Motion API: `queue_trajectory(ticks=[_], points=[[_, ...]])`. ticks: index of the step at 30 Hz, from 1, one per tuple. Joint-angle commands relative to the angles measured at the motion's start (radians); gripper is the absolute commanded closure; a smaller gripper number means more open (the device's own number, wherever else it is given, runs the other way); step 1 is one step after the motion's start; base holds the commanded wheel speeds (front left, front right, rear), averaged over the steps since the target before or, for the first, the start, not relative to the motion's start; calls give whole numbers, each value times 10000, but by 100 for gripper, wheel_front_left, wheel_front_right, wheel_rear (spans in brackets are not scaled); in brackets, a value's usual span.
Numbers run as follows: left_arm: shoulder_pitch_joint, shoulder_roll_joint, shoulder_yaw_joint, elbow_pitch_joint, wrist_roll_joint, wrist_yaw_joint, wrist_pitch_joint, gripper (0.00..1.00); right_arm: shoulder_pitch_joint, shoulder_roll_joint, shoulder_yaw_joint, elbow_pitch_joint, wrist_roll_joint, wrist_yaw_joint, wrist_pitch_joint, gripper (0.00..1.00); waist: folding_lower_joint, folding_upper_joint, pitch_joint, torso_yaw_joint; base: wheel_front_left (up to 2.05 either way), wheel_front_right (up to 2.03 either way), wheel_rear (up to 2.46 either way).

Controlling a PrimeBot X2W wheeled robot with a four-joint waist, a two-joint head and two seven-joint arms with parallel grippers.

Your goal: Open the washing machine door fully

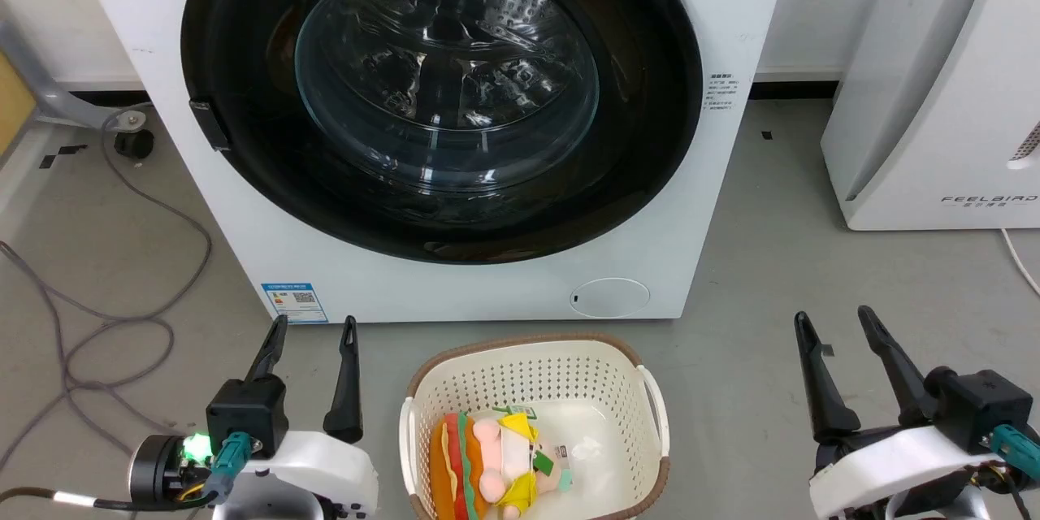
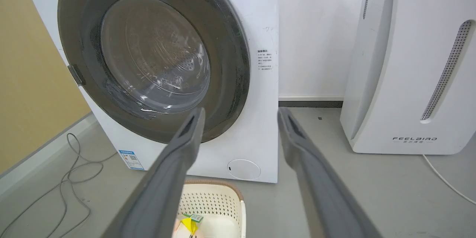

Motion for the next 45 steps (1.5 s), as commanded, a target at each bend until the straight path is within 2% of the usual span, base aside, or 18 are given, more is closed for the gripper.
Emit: queue_trajectory(ticks=[1,2,3,4,12,23,38,45], points=[[13,5,-31,-52,-49,88,-112,0,52,-1,-18,-38,254,-2,-126,0,0,0,3,1,0,0,0],[15,5,-39,-53,-57,99,-133,0,54,-2,-6,-29,392,-2,-147,0,0,0,5,2,0,0,0],[18,5,-46,-54,-65,109,-153,0,54,-2,-7,-27,531,-2,-168,68,0,0,7,2,0,0,0],[19,6,-54,-55,-73,119,-174,0,53,-2,-4,-31,667,-2,-189,100,0,0,9,2,0,0,0],[36,7,-114,-64,-126,196,-341,0,83,-2,101,38,2563,-3,-355,100,0,0,21,0,0,0,0],[3,9,-212,-69,-138,306,-571,0,68,-3,477,64,6235,-4,-458,100,0,0,115,19,0,0,0],[-154,11,-340,-118,-201,419,-884,0,-722,-3,-453,1321,10778,-5,962,100,0,0,415,165,0,0,0],[-358,13,-425,-177,-222,465,-1073,0,-1852,-130,-1126,2107,11893,-6,1643,100,0,0,778,375,0,0,0]])
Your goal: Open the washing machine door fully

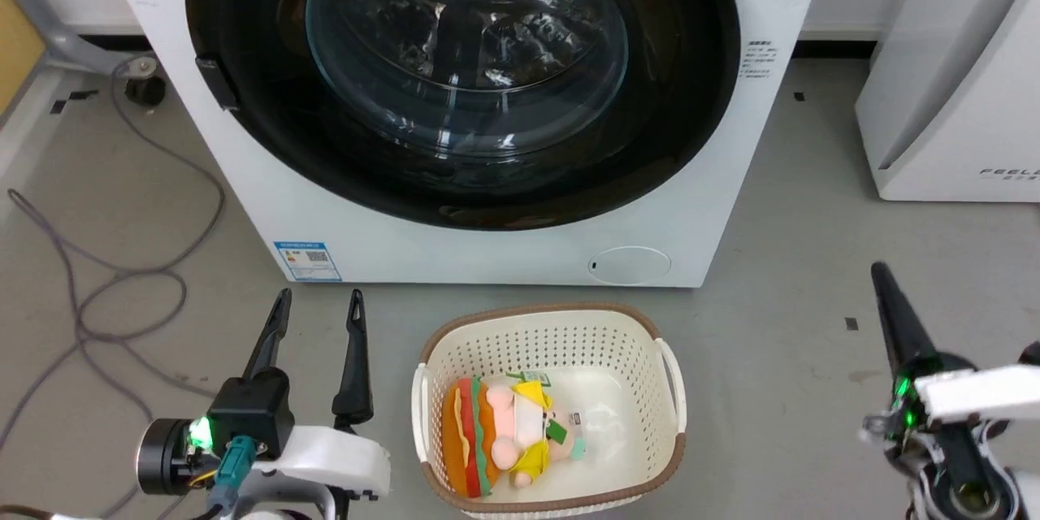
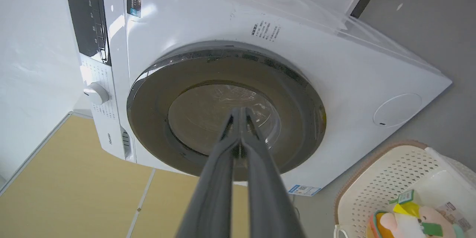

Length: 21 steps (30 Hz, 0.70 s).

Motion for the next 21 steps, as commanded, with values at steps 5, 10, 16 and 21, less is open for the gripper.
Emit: queue_trajectory(ticks=[5,10,16,21], points=[[-323,12,-95,-118,-53,88,-204,0,-1138,-298,-247,521,676,-2,181,100,0,0,371,175,0,0,0],[-530,13,-175,-173,-97,136,-309,0,-2211,-571,-384,1143,1081,-3,248,100,0,0,738,343,0,0,0],[-817,14,-306,-288,-171,239,-435,0,-3511,-897,-501,1923,1591,-3,307,100,0,0,1250,565,0,0,0],[-1092,15,-377,-417,-153,302,-539,0,-4768,-1231,-488,2646,1974,-3,314,100,0,0,1775,716,0,0,0]])
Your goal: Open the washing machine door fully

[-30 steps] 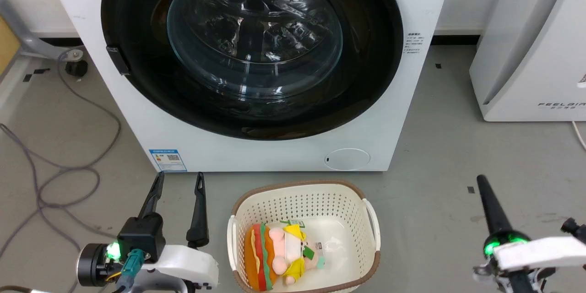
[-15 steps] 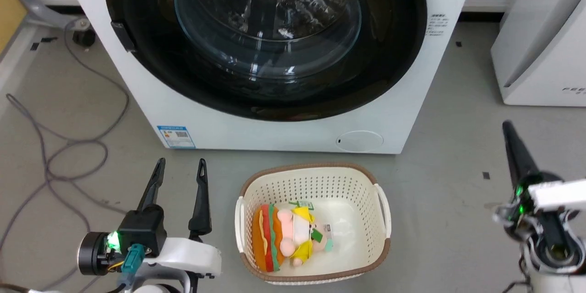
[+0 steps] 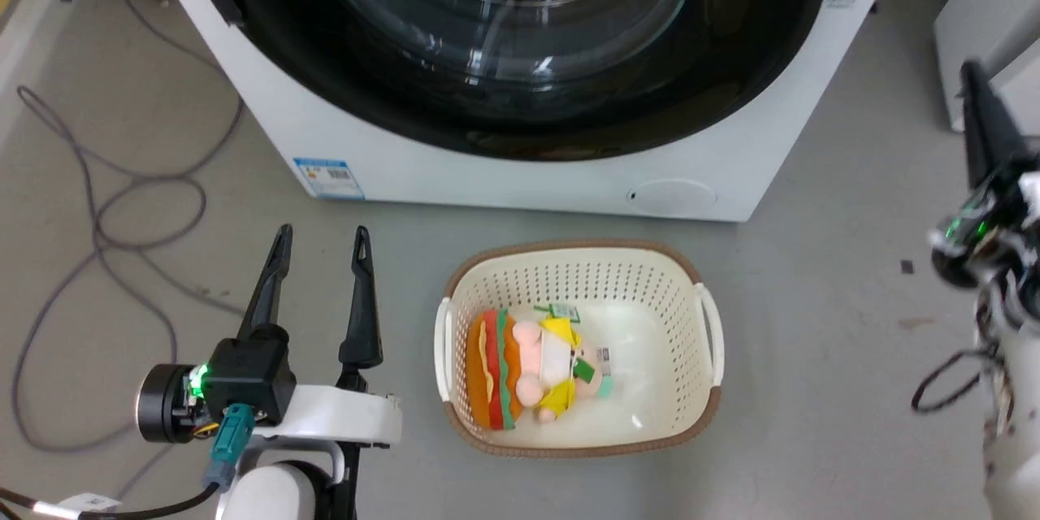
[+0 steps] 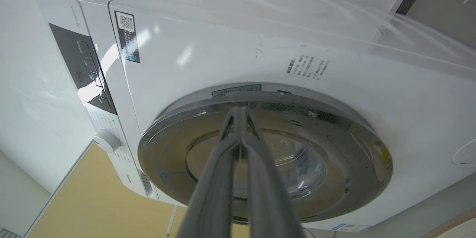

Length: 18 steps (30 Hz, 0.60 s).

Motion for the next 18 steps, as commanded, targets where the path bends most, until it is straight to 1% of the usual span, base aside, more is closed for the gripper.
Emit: queue_trajectory(ticks=[1,6,7,9,10,18], points=[[-255,15,-61,-93,1,55,-146,0,-742,-198,-23,378,420,-1,31,100,-1,0,365,150,0,0,0],[-537,16,-57,-167,-19,105,-250,0,-1943,-557,143,1188,692,-2,106,100,-1,0,858,344,0,0,0],[-698,16,-74,-218,-42,146,-313,0,-2637,-753,340,1698,786,-2,171,100,-1,0,1131,475,0,0,0],[-789,17,-88,-248,-56,170,-354,0,-3112,-861,465,2028,875,-2,229,100,-1,0,1298,560,0,0,0],[-789,17,-88,-248,-56,170,-354,0,-3112,-861,465,2028,875,-2,229,100,-1,0,1298,560,0,0,0],[-1030,18,-221,-309,-159,296,-522,0,-4629,-1190,984,3016,1219,-3,595,100,-1,0,1791,889,0,0,0]])
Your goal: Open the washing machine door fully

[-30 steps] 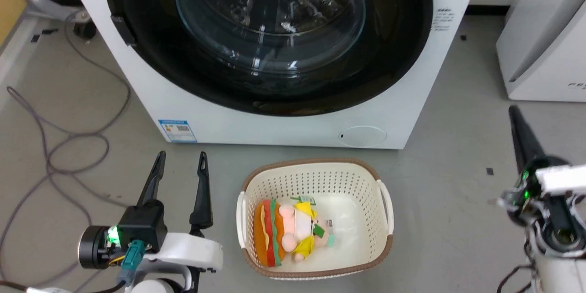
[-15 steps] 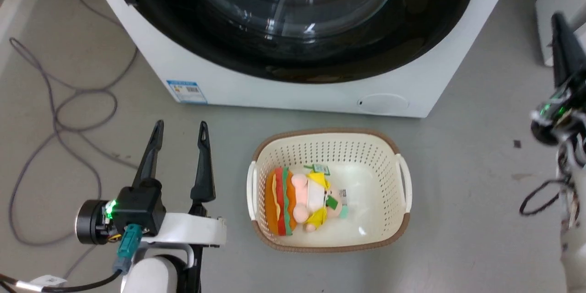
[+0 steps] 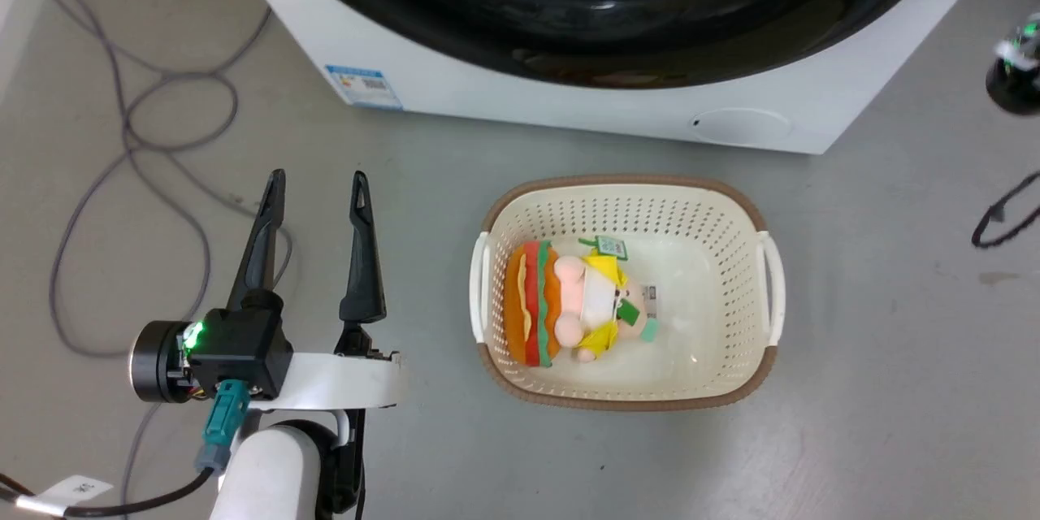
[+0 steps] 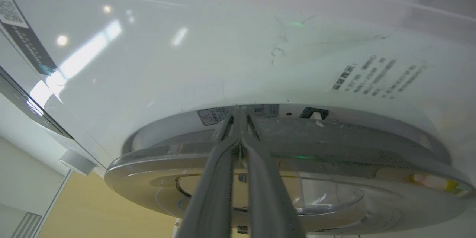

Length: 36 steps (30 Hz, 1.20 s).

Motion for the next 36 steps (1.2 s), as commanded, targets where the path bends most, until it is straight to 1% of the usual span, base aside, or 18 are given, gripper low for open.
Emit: queue_trajectory(ticks=[1,5,10,19,23,30,36], points=[[-202,16,-25,-62,-57,97,-106,0,-424,-111,116,230,295,11,116,100,-2,0,142,115,0,0,0],[-301,17,-62,-90,-95,159,-189,0,-905,-155,279,570,551,10,205,100,-2,0,331,232,0,0,0],[-398,18,-80,-96,-98,226,-294,0,-1208,-196,515,808,1022,10,769,100,-2,0,459,301,0,0,0],[-336,18,-39,-14,-70,177,-304,0,-572,-168,1072,514,719,10,1834,100,-2,0,228,74,0,0,0],[-348,18,-35,13,-60,138,-304,0,-367,-125,1211,385,646,10,2146,100,-2,0,183,-18,0,0,0],[-339,18,-1,47,-44,111,-304,0,-50,-65,1347,222,514,10,2416,100,-2,0,124,-103,0,0,0],[-206,18,55,135,-32,67,-304,0,502,39,1362,-105,519,10,2631,100,-2,0,-191,-176,0,0,0]])
